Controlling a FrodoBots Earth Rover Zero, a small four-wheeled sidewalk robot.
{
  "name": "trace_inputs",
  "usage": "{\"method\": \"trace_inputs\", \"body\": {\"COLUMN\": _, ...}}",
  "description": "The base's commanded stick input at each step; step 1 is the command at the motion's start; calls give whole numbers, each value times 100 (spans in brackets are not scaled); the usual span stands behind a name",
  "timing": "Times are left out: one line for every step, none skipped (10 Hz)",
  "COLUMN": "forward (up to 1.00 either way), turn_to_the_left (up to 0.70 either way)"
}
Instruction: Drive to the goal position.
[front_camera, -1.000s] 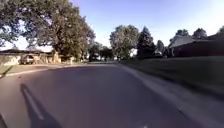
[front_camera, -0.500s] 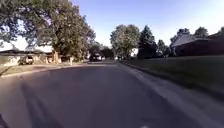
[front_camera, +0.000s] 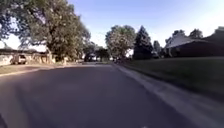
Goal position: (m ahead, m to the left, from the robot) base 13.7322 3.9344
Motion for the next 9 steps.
{"method": "trace_inputs", "body": {"forward": 100, "turn_to_the_left": 40}}
{"method": "trace_inputs", "body": {"forward": 100, "turn_to_the_left": 40}}
{"method": "trace_inputs", "body": {"forward": 100, "turn_to_the_left": 28}}
{"method": "trace_inputs", "body": {"forward": 100, "turn_to_the_left": 11}}
{"method": "trace_inputs", "body": {"forward": 100, "turn_to_the_left": 4}}
{"method": "trace_inputs", "body": {"forward": 100, "turn_to_the_left": 6}}
{"method": "trace_inputs", "body": {"forward": 100, "turn_to_the_left": 17}}
{"method": "trace_inputs", "body": {"forward": 100, "turn_to_the_left": 30}}
{"method": "trace_inputs", "body": {"forward": 100, "turn_to_the_left": 39}}
